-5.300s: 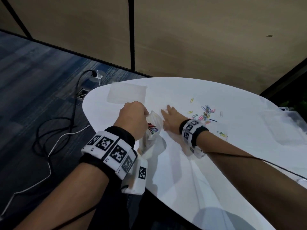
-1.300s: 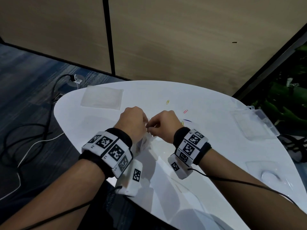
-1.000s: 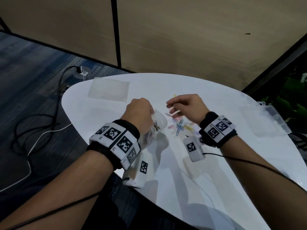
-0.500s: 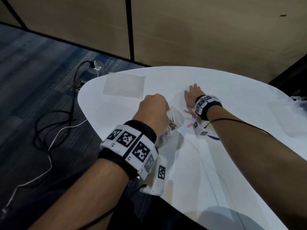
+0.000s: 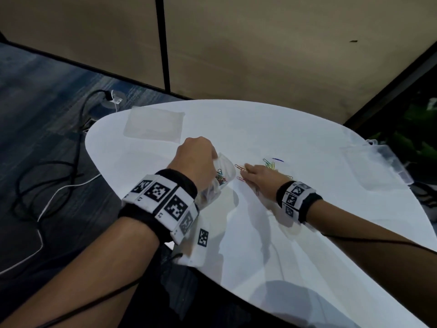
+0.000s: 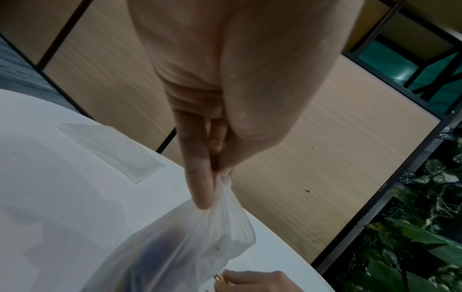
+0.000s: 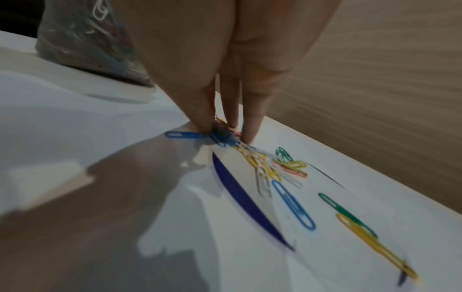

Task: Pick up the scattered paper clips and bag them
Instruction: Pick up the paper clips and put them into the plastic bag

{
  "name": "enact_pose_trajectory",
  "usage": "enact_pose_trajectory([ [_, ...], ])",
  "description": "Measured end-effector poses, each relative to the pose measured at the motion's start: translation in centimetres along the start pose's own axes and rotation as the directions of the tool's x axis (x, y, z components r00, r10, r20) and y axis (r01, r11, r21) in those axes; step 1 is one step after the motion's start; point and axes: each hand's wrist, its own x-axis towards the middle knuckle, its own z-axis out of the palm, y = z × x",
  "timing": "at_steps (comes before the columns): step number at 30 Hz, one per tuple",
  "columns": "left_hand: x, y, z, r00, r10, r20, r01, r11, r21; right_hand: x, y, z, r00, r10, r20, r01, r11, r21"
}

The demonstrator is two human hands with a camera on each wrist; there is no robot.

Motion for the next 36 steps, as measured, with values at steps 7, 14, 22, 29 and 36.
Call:
enact_pose_trajectory([
  [7,0.1,0.8,0.2,0.999,0.002,0.036,-0.002,1.000,0.006,0.6,0.7,-1.4,0.938,0.337,0.076,-0.344,0.930,0.128],
  [14,0.1,1.6,0.9,0.999,0.021,0.049,-0.022,0.999,0.026,-1.4,0.7,-6.6,0.760,0.635,0.137,-0.403,0.296,0.866],
  [22,0.6,1.7,1.9,1.000,0.006,0.013,-0.006,1.000,0.017,-1.9,-5.9,-11.0,0.928,0.337,0.162,-0.258,0.264,0.930],
  [29,0.3,2.0,2.1,0.998,0.041,0.047,-0.043,0.999,0.032,-1.2,-8.8,-11.6,0.909,0.400,0.120,-0.331,0.517,0.789],
  [36,0.4,1.4,2.1,0.999,0.035,0.034,-0.035,0.999,0.000,-0.8,-9.5,-12.1,0.940,0.324,0.107,-0.307,0.666,0.679],
])
